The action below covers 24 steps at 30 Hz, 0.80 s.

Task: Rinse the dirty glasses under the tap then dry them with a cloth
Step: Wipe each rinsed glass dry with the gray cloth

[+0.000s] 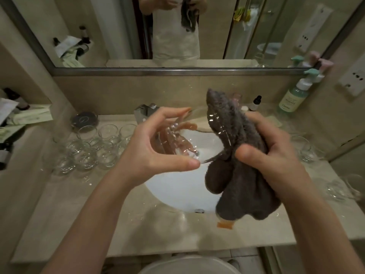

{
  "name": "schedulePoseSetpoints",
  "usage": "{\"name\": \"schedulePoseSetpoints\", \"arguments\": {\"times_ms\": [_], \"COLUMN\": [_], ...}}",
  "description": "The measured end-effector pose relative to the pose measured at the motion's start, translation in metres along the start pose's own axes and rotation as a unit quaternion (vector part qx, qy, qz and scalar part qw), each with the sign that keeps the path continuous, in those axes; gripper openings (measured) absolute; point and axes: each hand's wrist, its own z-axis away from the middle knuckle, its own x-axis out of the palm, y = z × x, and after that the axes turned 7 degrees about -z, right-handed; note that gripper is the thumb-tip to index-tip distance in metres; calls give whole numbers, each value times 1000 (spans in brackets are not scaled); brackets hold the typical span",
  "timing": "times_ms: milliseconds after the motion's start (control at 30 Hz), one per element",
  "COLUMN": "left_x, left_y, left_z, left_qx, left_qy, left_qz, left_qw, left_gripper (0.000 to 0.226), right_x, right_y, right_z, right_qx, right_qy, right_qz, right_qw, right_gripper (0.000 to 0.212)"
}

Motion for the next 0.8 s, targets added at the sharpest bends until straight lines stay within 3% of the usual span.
{"name": "schedulePoseSetpoints", "arguments": {"times_ms": [100,233,400,633,800], "left_x": [1,-3,-9,-6,-2], "left_y": [2,3,10,10,-1], "left_z": [-3,-8,-17,-26,-30], "left_qx": [-16,-34,-24,-75,-107], "left_qy": [-23,-42,-89,-209,-241], "left_qz": [1,2,-21,-48,-60], "left_qw": [1000,999,996,974,963], "left_gripper": [70,68,68,69,71], "right_x": [-9,-15,-14,-11,-14], "right_y": [-2,-3,-9,-4,7], "right_z": [-2,-6,-13,-12,-9], "right_qx": [42,75,107,221,269], "right_qy": [-45,-74,-151,-268,-272], "right_qz": [3,-14,-10,20,-3], "right_qw": [998,994,983,937,924], "right_gripper": [55,61,38,28,30]}}
